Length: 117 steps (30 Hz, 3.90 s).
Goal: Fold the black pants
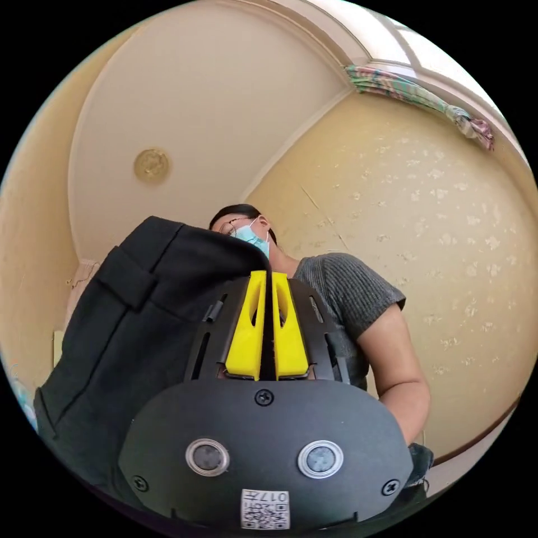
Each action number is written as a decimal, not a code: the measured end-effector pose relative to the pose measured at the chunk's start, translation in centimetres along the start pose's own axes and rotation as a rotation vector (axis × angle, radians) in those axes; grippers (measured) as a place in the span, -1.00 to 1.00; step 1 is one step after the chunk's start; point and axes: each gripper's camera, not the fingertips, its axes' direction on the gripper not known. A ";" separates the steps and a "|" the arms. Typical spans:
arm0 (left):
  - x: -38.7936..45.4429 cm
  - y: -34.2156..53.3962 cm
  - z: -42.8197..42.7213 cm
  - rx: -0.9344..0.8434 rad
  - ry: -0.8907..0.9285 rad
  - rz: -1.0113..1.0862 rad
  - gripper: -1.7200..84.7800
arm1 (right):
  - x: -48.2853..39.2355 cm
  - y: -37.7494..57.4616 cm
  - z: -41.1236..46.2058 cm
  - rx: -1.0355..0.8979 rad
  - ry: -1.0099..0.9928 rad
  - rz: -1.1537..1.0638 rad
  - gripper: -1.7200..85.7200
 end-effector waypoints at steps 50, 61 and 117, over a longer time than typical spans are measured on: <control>-19.5 9.5 -14.4 -0.097 -0.910 -0.210 -0.95 | -68.6 -1.6 -26.6 0.558 0.567 -0.929 -0.89; -54.9 13.3 -53.4 -0.328 -1.646 -0.978 -0.88 | -37.6 -41.6 -42.4 0.521 0.620 0.082 -0.87; 25.2 0.0 -44.6 -0.278 -1.482 -1.887 -0.83 | -25.1 26.1 -14.2 -0.409 0.561 0.574 -0.84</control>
